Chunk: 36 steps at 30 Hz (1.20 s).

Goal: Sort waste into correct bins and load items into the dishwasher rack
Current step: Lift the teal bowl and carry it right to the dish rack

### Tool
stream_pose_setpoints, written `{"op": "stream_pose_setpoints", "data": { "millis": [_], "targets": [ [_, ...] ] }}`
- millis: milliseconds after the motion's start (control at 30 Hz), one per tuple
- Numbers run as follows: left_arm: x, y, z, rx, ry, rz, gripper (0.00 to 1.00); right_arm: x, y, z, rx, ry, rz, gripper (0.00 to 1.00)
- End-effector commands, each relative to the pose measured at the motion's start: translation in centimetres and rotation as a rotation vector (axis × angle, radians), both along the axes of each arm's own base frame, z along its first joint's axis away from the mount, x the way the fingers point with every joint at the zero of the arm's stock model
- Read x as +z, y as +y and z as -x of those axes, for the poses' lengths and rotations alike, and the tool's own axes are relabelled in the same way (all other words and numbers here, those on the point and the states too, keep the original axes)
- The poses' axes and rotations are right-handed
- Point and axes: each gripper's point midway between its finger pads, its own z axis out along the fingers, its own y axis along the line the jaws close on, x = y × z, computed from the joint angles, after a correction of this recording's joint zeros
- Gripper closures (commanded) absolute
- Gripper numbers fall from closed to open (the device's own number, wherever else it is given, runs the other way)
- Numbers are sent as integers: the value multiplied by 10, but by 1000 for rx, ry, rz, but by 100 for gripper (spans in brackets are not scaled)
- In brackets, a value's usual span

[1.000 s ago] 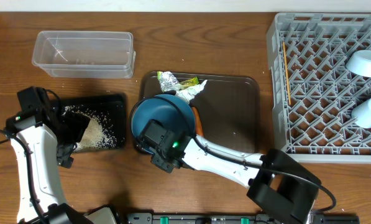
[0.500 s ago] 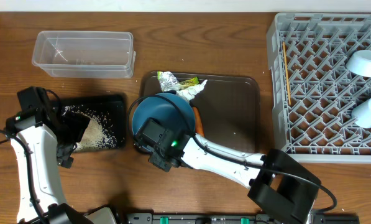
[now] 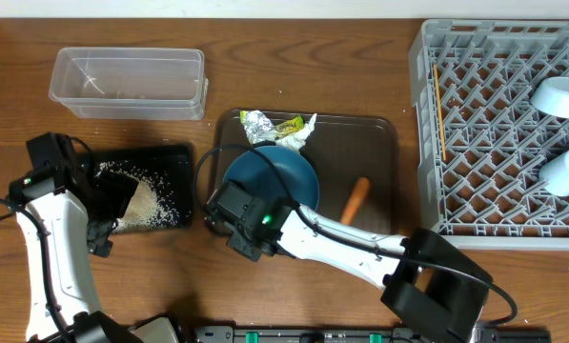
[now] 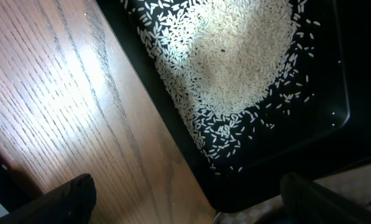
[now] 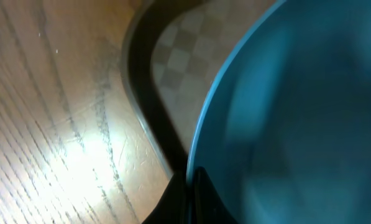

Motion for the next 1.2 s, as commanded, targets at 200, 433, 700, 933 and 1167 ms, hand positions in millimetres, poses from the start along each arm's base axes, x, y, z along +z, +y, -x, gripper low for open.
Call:
{"op": "stream_pose_setpoints", "data": {
  "millis": [200,433,700,933,1167],
  "targets": [
    [7,3,-2,3,-16,-15,2,27,21,-6,-62,14,-77,99],
    [7,3,-2,3,-16,-15,2,87,24,-30,-256,-25,-171,99],
    [7,3,-2,3,-16,-15,2,173,-12,-44,-413,-14,-344,99],
    [7,3,-2,3,-16,-15,2,236,-59,-57,-456,59,-514,99],
    [7,3,-2,3,-16,-15,2,257,-117,-92,-547,129,-615,99]
  ]
}}
